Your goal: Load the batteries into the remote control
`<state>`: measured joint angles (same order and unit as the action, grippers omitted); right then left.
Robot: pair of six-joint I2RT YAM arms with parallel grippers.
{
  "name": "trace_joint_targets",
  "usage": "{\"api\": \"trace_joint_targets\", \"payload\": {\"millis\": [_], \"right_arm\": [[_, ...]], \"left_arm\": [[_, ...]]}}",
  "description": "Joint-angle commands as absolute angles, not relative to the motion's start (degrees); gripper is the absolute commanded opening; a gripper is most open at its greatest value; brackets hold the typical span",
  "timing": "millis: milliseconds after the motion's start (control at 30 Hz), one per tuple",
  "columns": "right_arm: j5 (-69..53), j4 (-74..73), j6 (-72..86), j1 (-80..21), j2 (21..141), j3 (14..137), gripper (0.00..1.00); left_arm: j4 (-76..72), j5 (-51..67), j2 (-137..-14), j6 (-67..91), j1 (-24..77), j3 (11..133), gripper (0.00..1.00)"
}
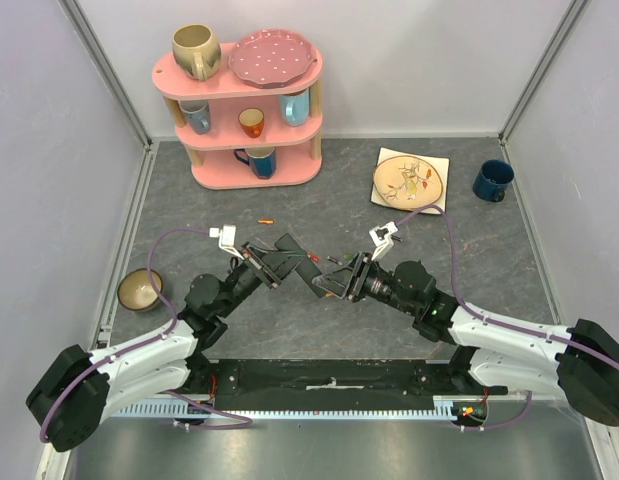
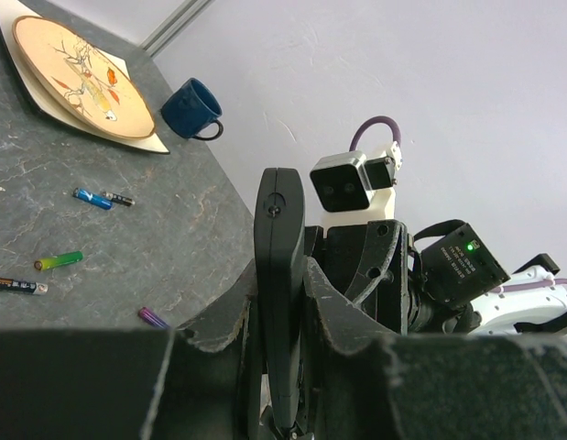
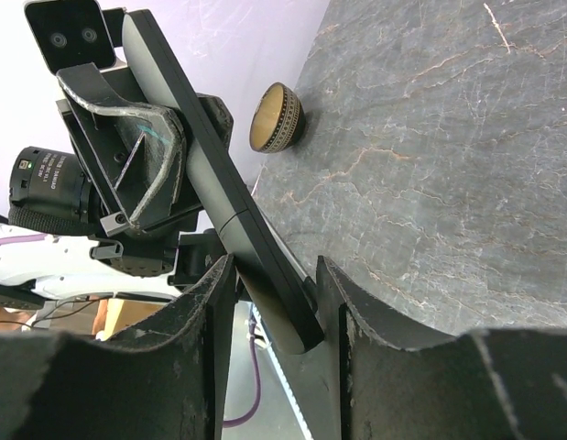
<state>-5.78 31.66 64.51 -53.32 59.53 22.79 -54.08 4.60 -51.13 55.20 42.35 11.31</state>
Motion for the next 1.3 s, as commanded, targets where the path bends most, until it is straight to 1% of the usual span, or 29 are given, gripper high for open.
{"api": "trace_joint_targets", "payload": {"millis": [0,167,200,267,300,367,500,667,767,867,1067,1200,1267], "right_arm": [[-6.1,28.7,62.8,-53.1,58.9,21.1,0.46],[-6.2,28.8,62.9,-53.1,58.5,20.7,0.46],[-6.2,28.9,63.1,-53.1,58.5,20.8,0.48],[-6.5,29.2,63.5,-53.1,58.6,21.1,0.55],[-6.5,29.3,63.8,-53.1,58.6,21.5,0.67],[-6.5,29.9,64.6,-53.1,58.5,21.7,0.79],[-6.6,31.0,66.4,-53.1,58.5,22.8,0.86],[-5.6,33.0,68.4,-53.1,57.9,22.9,0.87],[-5.3,33.2,68.8,-53.1,58.2,23.5,0.85],[-4.7,33.1,68.8,-53.1,58.6,24.5,0.83],[-4.5,34.4,69.6,-53.1,60.6,25.3,0.75],[-4.4,35.1,70.4,-53.1,61.8,25.8,0.75],[-4.4,35.0,70.5,-53.1,62.3,26.1,0.72]], "left_arm": [[-58.4,3.5,-49.7,53.4,42.3,14.5,0.02],[-58.2,3.6,-49.9,53.5,42.3,14.6,0.02],[-58.3,3.8,-50.0,53.4,42.3,14.5,0.02],[-58.3,4.0,-50.4,53.7,42.3,14.3,0.02],[-58.4,4.3,-50.5,53.8,42.3,14.2,0.02],[-58.9,4.5,-50.8,53.8,42.3,13.8,0.02],[-59.1,4.4,-51.0,53.7,42.3,13.4,0.02],[-58.5,4.1,-51.2,52.7,42.4,13.8,0.02],[-57.8,4.1,-51.8,52.1,42.5,14.3,0.02],[-57.6,3.9,-51.9,51.8,42.5,14.4,0.02],[-57.1,3.5,-51.2,51.1,42.7,14.2,0.02],[-57.0,3.3,-50.9,50.8,42.7,14.1,0.02],[-56.9,3.3,-50.8,50.7,42.8,14.0,0.02]]}}
